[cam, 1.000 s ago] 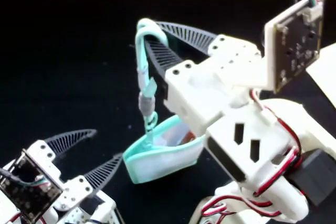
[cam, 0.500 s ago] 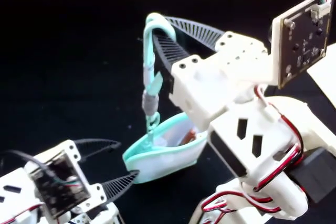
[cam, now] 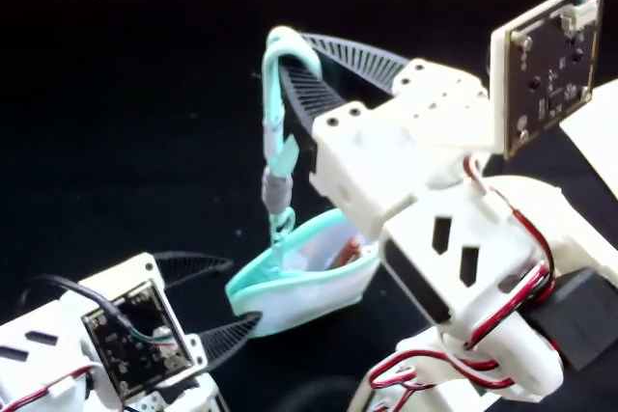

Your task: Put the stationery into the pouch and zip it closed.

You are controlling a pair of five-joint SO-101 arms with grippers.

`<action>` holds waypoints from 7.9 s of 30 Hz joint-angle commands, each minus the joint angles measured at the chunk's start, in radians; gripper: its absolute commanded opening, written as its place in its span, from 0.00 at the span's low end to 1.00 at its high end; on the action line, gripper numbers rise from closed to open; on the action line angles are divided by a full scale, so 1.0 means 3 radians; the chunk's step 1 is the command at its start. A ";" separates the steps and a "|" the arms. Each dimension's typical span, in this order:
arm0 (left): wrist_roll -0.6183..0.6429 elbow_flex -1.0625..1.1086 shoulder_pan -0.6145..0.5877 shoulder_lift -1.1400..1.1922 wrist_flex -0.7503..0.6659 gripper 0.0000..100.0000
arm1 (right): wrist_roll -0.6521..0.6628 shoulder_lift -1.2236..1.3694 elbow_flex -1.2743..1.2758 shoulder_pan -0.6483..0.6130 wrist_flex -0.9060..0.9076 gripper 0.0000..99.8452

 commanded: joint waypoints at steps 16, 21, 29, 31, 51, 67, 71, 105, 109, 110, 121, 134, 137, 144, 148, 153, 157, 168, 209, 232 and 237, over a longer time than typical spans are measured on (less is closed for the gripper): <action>-0.0020 0.0468 -0.0079 0.0248 -0.0373 0.20 | 0.0010 -0.0013 -0.0100 0.0028 0.0028 0.01; -0.0020 0.0529 -0.0074 0.0248 -0.0399 0.20 | 0.0010 0.0003 -0.0299 0.0028 0.0043 0.01; -0.0020 0.0534 -0.0049 0.0263 -0.0409 0.20 | 0.0010 0.0013 -0.0304 0.0028 0.0074 0.01; -0.0020 0.0570 0.0008 0.0263 -0.0450 0.20 | 0.0010 0.0013 -0.0294 0.0028 0.0074 0.01; -0.0041 0.0504 0.0018 0.0243 -0.0343 0.01 | 0.0026 0.0018 -0.0279 0.0049 0.0105 0.01; -0.0020 -0.0217 -0.0120 0.0274 -0.0066 0.01 | 0.0031 -0.0018 0.0667 0.0284 0.0110 0.01; 0.0015 -0.0217 -0.0115 0.0263 -0.0072 0.01 | 0.0031 -0.0018 0.0867 0.0202 0.0105 0.01; 0.0353 -0.0228 -0.0826 0.0263 -0.0527 0.01 | 0.1059 -0.2764 0.4570 0.2105 0.0100 0.01; 0.0399 -0.0243 -0.0898 0.0248 -0.0527 0.01 | 0.1299 -0.2892 0.4785 0.2570 0.0090 0.01; 0.0399 -0.0248 -0.0944 0.0248 -0.0557 0.01 | 0.1350 -0.2918 0.4826 0.2677 0.0069 0.01; 0.0583 -0.0258 -0.1102 0.0243 -0.0690 0.01 | 0.1488 -0.3051 0.5465 0.3516 -0.0524 0.01; 0.0726 -0.0437 -0.1261 0.0243 -0.0690 0.01 | 0.1488 -0.3046 0.5721 0.3736 -0.0760 0.01; 0.0731 -0.0458 -0.1261 0.0243 -0.0685 0.01 | 0.1488 -0.3030 0.5736 0.3736 -0.0765 0.01; 0.0829 -0.0575 -0.1261 0.0243 -0.0665 0.01 | 0.1396 -0.3061 0.5690 0.3695 -0.0867 0.01; 0.0829 -0.0442 -0.1240 0.0243 -0.0665 0.01 | 0.0967 -0.3061 0.5265 0.3368 -0.0979 0.01; 0.0829 -0.0187 -0.1087 0.0243 -0.0690 0.01 | 0.0430 -0.2979 0.4498 0.2652 -0.1450 0.01; 0.0839 -0.0033 -0.1046 0.0243 -0.0690 0.01 | 0.0118 -0.2631 0.3798 0.2555 -0.1511 0.01; 0.0839 0.0437 -0.1036 0.0238 -0.0690 0.01 | -0.0036 -0.1675 0.2156 0.1782 -0.1542 0.01; 0.0829 0.0683 -0.0857 -0.0279 -0.0900 0.13 | 0.0378 -0.0054 0.1859 -0.0698 -0.0964 0.01; 0.0823 0.0570 -0.0862 -0.0253 -0.1187 0.01 | 0.0378 -0.0038 0.1874 -0.0698 -0.0867 0.01; 0.0823 0.0478 -0.0959 -0.0263 -0.1166 0.01 | 0.0384 -0.0043 0.1890 -0.0555 -0.0606 0.01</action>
